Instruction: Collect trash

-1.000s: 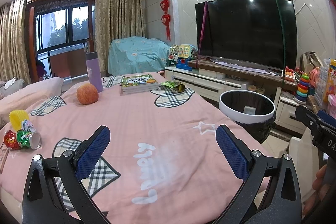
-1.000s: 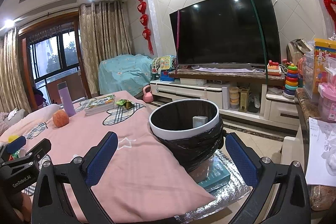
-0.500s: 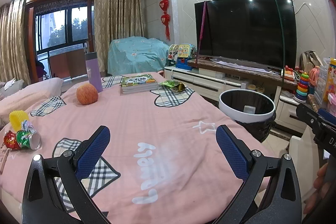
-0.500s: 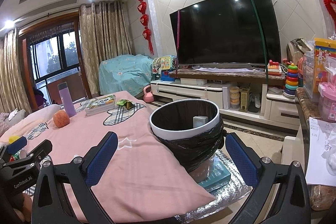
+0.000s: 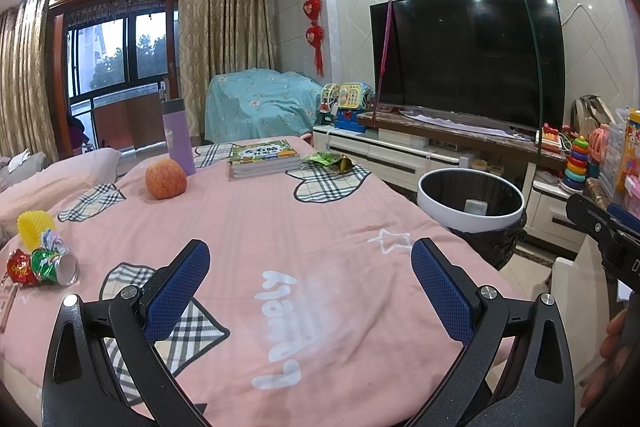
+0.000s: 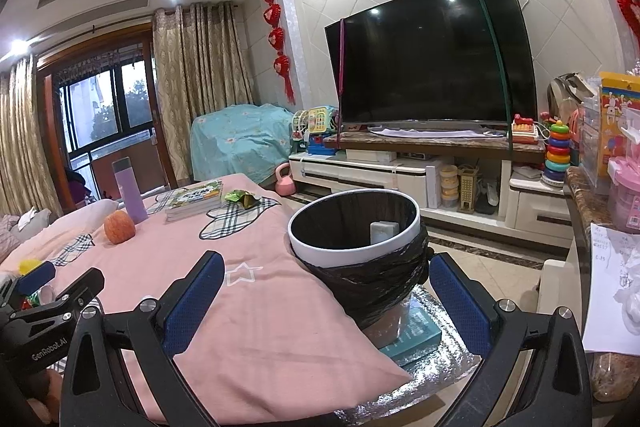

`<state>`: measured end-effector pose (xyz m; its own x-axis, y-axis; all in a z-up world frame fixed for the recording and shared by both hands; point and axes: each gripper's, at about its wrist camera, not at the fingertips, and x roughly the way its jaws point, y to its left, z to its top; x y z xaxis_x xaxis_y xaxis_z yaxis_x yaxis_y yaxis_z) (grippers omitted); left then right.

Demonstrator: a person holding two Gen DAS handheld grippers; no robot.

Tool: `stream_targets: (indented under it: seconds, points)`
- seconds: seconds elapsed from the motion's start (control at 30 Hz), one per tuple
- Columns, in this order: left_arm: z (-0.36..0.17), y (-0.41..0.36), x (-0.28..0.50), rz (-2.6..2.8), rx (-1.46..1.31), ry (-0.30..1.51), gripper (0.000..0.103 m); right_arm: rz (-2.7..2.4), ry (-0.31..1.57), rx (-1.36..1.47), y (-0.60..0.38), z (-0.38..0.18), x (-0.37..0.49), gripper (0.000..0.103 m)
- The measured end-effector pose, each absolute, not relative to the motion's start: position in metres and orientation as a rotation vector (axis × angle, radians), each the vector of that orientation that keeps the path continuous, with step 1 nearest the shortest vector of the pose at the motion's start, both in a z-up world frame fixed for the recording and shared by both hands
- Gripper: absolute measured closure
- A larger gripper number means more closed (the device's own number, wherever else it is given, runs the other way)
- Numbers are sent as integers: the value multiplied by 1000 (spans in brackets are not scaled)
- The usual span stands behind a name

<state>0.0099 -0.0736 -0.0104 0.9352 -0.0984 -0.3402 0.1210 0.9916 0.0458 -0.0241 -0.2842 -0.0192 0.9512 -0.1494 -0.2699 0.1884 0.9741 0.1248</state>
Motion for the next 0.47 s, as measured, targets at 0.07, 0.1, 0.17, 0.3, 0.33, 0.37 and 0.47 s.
stream_targets:
  seconds: [0.07,0.1,0.17,0.3,0.33,0.37,0.47]
  points:
    - [-11,-74,10,-112,69,343,0,-170,263,151,-284,-19,-24,0]
    - [-11,-74,10,-112,69,344,0,-168,263,152,-283,-18,-24,0]
    - [-12,-73,11,-115,72,345,0,-166,264,154,-281,-17,-24,0]
    - [-14,-70,12,-119,77,347,0,-159,266,160,-277,-17,-22,0]
    - [-14,-70,13,-121,77,349,0,-158,267,161,-279,-18,-22,0]
    - [-15,-70,14,-124,77,351,0,-156,271,162,-278,-18,-21,0]
    - [-15,-67,17,-132,71,360,0,-150,282,168,-279,-20,-17,0]
